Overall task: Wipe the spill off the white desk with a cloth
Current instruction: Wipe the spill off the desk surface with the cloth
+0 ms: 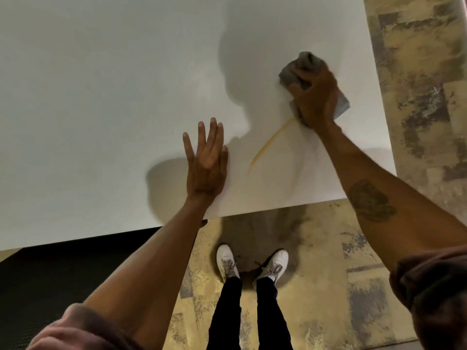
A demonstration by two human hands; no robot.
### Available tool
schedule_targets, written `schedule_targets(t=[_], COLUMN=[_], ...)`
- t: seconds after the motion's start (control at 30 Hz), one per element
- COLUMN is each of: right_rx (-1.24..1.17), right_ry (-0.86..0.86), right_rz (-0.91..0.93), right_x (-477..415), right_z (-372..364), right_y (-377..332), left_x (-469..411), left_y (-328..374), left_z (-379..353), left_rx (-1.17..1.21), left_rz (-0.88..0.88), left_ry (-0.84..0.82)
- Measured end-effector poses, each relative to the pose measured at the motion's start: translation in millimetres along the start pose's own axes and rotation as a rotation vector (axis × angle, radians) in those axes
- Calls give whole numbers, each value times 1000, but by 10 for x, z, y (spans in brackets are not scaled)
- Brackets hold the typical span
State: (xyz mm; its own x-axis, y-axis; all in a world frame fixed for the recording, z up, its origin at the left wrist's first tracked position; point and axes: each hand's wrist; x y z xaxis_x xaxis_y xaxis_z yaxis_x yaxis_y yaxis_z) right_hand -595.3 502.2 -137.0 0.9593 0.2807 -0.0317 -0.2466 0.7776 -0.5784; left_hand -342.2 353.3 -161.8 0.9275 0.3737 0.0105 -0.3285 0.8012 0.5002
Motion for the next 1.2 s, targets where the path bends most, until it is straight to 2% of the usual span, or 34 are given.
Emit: schedule_targets(t=[0.2, 0.47, 0.63, 0.8, 0.97, 1.1, 1.2], right_rx=[160, 157, 110, 118, 206, 301, 313], right_ry=[-158, -312, -327, -395, -318, -402, -389], right_rz=[225, 447, 553, 603, 772, 683, 814], right_x=[679, 1285, 1679, 2147, 2450, 2507, 2480], right_z=[-128, -88, -55, -62, -9, -25, 5], right_y=[-206, -300, -305, -214, -200, -202, -179], left_x=[2, 46, 50, 82, 99, 72, 65], left_y=[8, -16, -28, -27, -122, -74, -47], left_z=[39, 54, 65, 71, 54, -8, 8], left_rx=[141, 213, 359, 182, 97, -16, -93], left_rz=[55, 68, 103, 66, 17, -24, -31], left_ry=[-41, -21, 50, 56, 92, 40, -1])
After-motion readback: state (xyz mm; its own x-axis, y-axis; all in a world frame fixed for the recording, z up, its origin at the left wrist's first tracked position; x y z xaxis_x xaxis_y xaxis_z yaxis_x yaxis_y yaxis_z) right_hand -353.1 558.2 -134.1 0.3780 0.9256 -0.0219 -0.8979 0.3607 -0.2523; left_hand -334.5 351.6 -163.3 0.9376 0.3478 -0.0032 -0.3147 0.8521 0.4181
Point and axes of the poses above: each hand's wrist, its own x-axis away from the middle knuckle, its own z-axis out of the back of the hand, y = z × x, and after that the axes turned 11 degrees about x, right-handed
